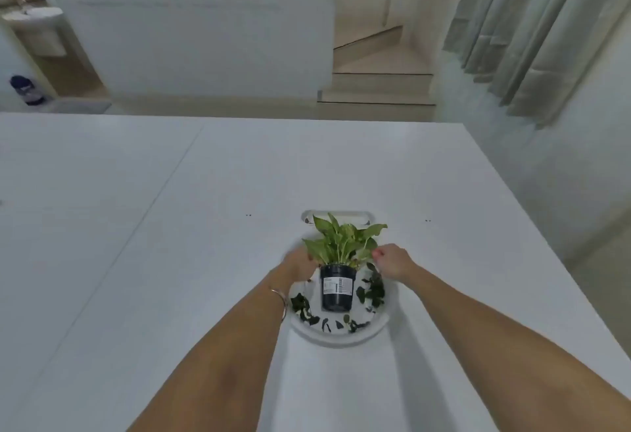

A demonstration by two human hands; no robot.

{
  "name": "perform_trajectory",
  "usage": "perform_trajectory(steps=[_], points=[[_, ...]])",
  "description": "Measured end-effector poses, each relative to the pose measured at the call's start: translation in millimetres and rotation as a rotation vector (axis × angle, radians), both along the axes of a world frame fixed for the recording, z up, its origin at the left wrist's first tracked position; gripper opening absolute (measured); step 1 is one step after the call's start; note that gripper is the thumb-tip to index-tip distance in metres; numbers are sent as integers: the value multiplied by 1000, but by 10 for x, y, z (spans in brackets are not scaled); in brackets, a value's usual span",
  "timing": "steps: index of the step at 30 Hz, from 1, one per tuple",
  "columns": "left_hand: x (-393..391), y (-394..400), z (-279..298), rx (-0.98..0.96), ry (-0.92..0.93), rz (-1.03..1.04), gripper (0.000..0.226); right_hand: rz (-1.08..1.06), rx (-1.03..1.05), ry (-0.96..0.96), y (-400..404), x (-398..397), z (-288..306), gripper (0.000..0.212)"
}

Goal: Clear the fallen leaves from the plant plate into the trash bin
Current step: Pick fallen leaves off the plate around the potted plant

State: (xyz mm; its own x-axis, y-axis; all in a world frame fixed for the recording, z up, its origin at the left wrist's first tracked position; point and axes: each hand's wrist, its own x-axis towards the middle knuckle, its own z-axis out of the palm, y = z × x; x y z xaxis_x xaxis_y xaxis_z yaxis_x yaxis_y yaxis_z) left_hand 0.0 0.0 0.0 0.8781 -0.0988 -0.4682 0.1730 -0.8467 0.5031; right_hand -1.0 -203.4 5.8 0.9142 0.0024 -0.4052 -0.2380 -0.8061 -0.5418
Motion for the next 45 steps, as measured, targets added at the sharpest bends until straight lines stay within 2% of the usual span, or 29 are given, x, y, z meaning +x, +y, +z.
perform_trajectory(steps=[2,5,10,14,21,25,28,31,34,38,40,42,45], points=[[-18,-118,-139,-43,71,78,28,-29,60,66,20,-17,-282,35],[-73,-245,-317,-173,158,252,43,-94,166,143,115,-57,-671,34],[-135,-311,-547,-432,241,440,44,-238,356,190,204,-88,-919,26],[-136,-244,-564,-557,212,480,49,-267,373,96,269,-134,-906,31],[35,-95,-330,-748,100,518,53,-233,483,-138,347,-78,-508,30],[99,-92,-393,-678,-31,529,48,-190,476,-147,342,-29,-499,39],[103,-92,-603,-609,-42,495,44,-158,386,-134,316,-46,-605,43],[72,-102,-744,-521,-49,464,52,-132,262,-148,283,-66,-782,47],[60,-107,-767,-497,-51,438,50,-121,289,-112,262,-65,-888,50],[106,11,-736,-367,0,253,52,-2,181,-160,169,29,-894,46],[194,150,-651,-141,-104,50,52,149,57,-118,23,170,-876,58],[300,318,-648,31,-152,-102,60,330,-194,-68,-157,298,-862,83],[335,415,-714,324,17,-387,94,563,-540,68,-287,370,-869,120]])
